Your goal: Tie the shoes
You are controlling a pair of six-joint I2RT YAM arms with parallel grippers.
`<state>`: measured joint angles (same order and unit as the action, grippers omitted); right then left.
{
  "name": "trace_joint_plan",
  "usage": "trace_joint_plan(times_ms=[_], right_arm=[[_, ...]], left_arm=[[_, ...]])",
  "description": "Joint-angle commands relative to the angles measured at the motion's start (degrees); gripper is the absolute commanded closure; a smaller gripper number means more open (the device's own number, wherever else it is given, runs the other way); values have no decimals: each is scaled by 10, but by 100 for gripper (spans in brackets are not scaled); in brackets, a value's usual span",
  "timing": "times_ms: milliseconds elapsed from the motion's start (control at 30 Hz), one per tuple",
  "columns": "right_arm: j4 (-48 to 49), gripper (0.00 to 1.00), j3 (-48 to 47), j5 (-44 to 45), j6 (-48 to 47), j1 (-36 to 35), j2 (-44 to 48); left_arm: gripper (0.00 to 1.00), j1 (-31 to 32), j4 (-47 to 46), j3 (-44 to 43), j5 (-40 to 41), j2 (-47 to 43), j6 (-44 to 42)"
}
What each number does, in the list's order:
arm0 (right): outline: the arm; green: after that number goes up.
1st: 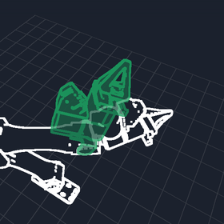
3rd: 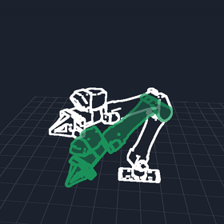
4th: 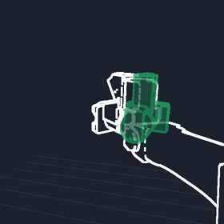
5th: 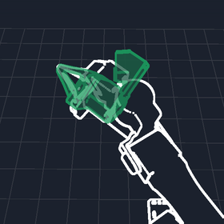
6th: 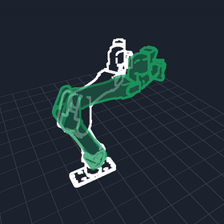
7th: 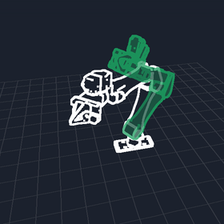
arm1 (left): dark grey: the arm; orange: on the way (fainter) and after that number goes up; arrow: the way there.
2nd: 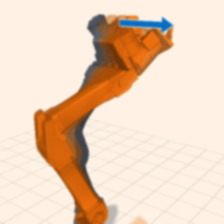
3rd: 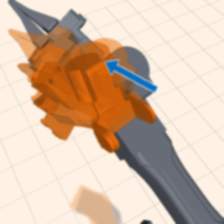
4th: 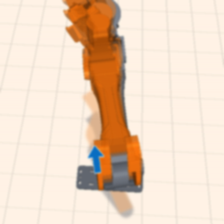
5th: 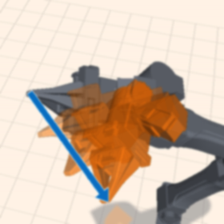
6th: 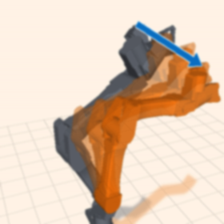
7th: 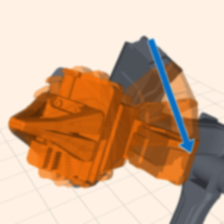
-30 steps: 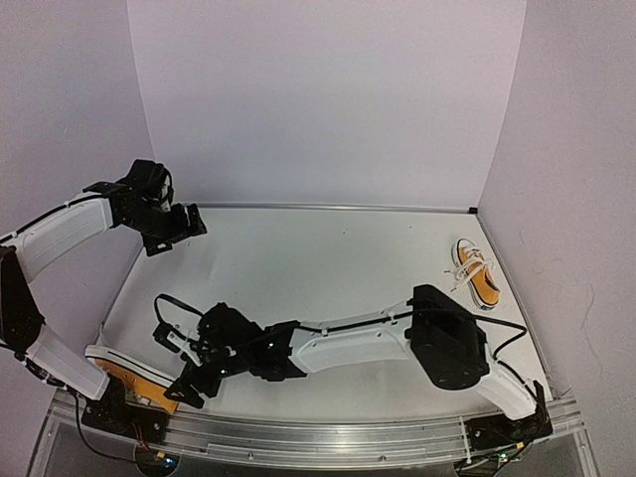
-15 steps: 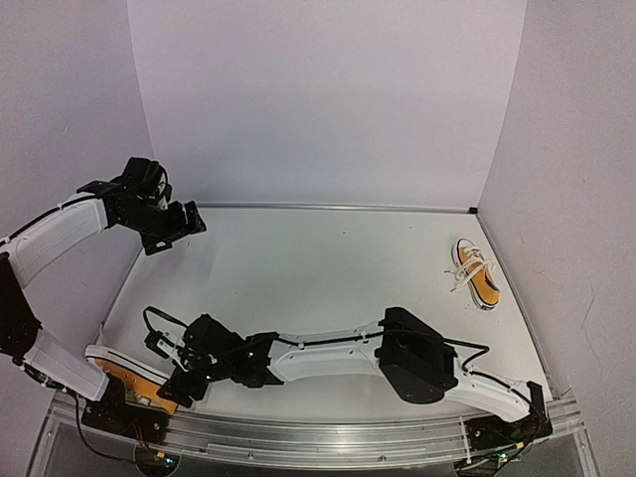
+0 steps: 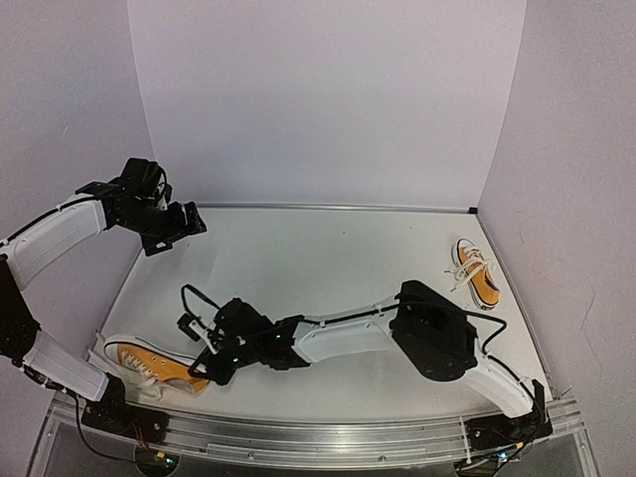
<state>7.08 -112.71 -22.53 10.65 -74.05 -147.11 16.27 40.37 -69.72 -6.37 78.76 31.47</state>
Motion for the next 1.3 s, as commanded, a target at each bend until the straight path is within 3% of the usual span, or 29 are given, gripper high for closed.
trace_joint_plan(times_ms=[0, 200, 367, 533, 800, 867, 1000, 1167, 1267], right_arm=[[101, 100, 157, -40, 115, 79, 140], [220, 100, 404, 10, 241, 153, 314], [286, 100, 556, 90, 342, 194, 409], [333, 100, 639, 148, 443, 196, 431], [467, 100, 738, 165, 596, 188, 416], [469, 93, 741, 163, 603, 178, 419], [466, 69, 740, 142, 612, 157, 417], [431, 54, 752, 123, 620, 133, 433], [361, 48, 759, 134, 609, 129, 467]], left_arm=[[0, -2, -23, -4, -7, -12, -15], [0, -1, -38, -7, -13, -13, -24], [0, 0, -58, 3, -30, -3, -33], [0, 5, -68, 17, -38, 7, -52], [0, 25, -87, 60, -37, -2, -71], [0, 33, -93, 70, -32, -11, -74], [0, 41, -80, 72, -26, -6, -84], [1, 48, -47, 72, -10, -9, -123], [2, 52, 7, 68, 38, -5, -160]])
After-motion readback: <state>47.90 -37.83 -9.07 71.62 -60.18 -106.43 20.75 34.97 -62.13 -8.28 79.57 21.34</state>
